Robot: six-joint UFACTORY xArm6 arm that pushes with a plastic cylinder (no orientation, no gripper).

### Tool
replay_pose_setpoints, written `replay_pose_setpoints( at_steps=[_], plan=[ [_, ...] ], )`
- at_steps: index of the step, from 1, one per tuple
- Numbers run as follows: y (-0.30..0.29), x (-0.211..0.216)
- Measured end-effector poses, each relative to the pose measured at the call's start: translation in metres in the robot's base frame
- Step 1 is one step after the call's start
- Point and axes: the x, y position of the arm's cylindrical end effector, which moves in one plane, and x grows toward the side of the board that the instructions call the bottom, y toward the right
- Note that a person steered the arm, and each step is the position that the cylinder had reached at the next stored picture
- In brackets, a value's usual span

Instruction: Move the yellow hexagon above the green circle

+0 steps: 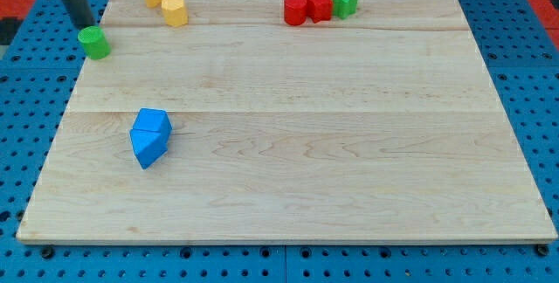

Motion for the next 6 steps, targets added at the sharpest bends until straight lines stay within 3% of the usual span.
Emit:
replay_pose_setpoints(
  at_steps=[1,2,3,4,5,6],
  plan=[
    [0.042,0.039],
    [0.027,0.058],
    [0.055,0.045],
    [0.126,0.015],
    [0.141,-0.04],
    [0.171,-0.067]
  ],
)
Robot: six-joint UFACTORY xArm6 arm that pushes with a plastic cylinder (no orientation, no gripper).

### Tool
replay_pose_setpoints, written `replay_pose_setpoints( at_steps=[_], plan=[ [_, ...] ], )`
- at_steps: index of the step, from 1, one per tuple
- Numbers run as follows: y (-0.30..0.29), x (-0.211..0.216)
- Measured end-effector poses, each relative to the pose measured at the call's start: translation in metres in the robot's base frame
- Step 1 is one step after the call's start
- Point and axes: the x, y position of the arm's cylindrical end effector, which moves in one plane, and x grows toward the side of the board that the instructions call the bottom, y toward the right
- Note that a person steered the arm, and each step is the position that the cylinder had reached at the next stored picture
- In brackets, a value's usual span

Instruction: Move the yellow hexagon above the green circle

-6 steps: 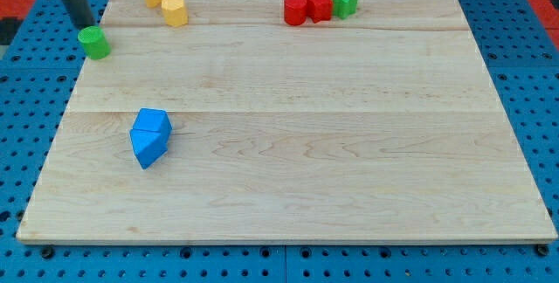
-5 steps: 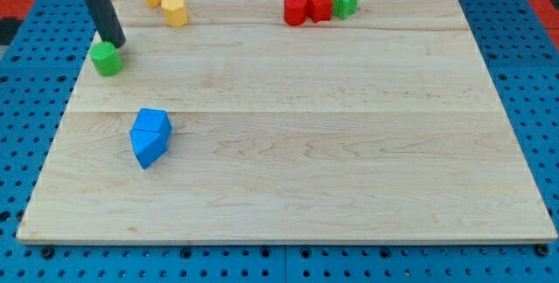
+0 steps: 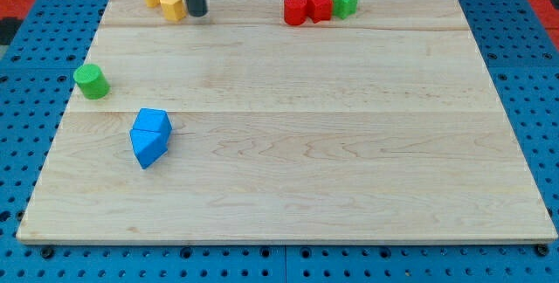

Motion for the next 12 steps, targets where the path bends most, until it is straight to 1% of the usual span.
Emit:
replay_pose_setpoints(
  at_steps=[1,2,4,5,6,7,8,9,10,11,12],
  plan=[
    [0.002,-0.025],
    [-0.038,-0.033],
    [-0.036,0.048],
    [0.001,0.0],
    [-0.034,-0.02],
    [-0.095,-0.011],
    [-0.108,0.011],
    [-0.071,-0.004],
    [-0.052,-0.012],
    [-0.033,0.034],
    [-0.05,0.076]
  ],
)
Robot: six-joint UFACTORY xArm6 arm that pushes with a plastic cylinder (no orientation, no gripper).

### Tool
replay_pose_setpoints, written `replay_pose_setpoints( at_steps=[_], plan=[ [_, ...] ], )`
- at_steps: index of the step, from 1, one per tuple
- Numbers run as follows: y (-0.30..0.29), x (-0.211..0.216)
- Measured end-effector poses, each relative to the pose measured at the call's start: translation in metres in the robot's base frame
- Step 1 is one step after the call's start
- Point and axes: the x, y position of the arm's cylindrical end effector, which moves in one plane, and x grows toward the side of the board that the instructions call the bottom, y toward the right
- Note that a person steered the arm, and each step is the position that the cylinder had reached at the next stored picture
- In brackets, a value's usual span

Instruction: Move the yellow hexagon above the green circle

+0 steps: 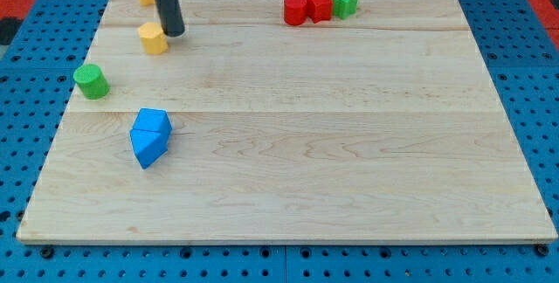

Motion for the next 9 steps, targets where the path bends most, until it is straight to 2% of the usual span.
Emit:
replay_pose_setpoints(
  at_steps=[3,5,6,8,9],
  plan=[
    [-0.04,0.025],
    [-0.041,0.019],
    [0.002,-0.014],
    [0.004,-0.113],
    [0.002,-0.113]
  ],
)
